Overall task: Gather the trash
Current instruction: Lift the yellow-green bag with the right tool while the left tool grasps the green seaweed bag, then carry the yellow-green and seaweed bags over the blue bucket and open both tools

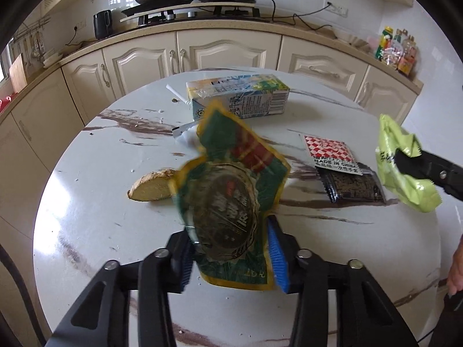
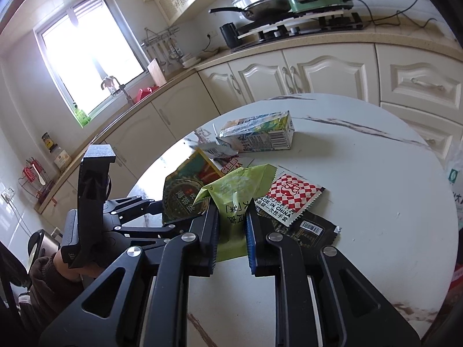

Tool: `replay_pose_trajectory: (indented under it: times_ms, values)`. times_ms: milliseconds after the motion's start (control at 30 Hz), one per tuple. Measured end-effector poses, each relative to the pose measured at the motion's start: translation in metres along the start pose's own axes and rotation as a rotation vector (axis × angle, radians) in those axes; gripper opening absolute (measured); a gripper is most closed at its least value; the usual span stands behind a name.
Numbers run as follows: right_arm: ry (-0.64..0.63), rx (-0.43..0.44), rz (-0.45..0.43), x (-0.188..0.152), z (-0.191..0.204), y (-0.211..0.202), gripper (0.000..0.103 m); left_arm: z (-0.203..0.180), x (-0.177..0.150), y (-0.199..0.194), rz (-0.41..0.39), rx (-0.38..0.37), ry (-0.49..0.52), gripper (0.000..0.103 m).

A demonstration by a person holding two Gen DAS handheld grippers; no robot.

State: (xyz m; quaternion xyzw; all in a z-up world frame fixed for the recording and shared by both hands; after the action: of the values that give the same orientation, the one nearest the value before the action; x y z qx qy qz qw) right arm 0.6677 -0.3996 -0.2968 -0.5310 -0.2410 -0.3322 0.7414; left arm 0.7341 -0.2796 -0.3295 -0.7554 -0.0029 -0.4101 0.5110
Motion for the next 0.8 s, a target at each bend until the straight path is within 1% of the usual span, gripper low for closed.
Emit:
replay_pose_trajectory:
  times_ms: [33, 133, 167, 267, 367, 533, 700, 800]
  values:
    - [0.001, 0.001, 0.002, 0.0, 0.0, 0.001, 0.017, 0.001, 0.0, -0.002, 0.001, 0.001, -0.005, 0.029]
    - [-0.001, 0.001, 0.005, 0.0, 0.003, 0.001, 0.017, 0.002, -0.001, -0.009, -0.006, -0.011, -0.007, 0.019]
    - [-0.002, 0.001, 0.005, -0.001, 0.004, 0.002, 0.017, 0.001, -0.001, -0.012, -0.012, -0.011, -0.009, 0.002]
    - [-0.002, -0.006, 0.012, -0.004, 0.005, 0.004, 0.017, -0.004, -0.007, -0.017, -0.007, -0.035, -0.006, 0.003]
    - [-0.005, -0.015, 0.02, -0.008, 0.008, 0.006, 0.017, -0.006, -0.012, -0.027, -0.016, -0.037, -0.001, 0.003]
    - [-0.025, -0.025, 0.021, -0.007, 0.021, 0.003, 0.017, -0.01, -0.018, -0.061, -0.063, -0.072, -0.015, 0.003]
    - [-0.067, -0.006, 0.008, -0.003, 0.057, -0.005, 0.017, 0.003, -0.029, -0.108, -0.124, -0.07, -0.046, 0.003]
    - [-0.11, 0.018, 0.008, -0.004, 0.094, -0.003, 0.017, 0.022, -0.046, -0.142, -0.155, -0.057, -0.073, 0.003]
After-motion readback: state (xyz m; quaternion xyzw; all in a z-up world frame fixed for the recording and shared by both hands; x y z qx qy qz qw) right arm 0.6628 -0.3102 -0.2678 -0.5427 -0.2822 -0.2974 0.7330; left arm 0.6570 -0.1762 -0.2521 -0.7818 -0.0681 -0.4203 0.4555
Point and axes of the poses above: each gripper's, at about its wrist camera, not at the fingertips, and y roughly the way its jaws point, z to its left, x to its top, the point moved 10 cm from there along y, roughly the way its jaws point, and after that the axes turned 5 degrees about -x, right-handed, at the moved point
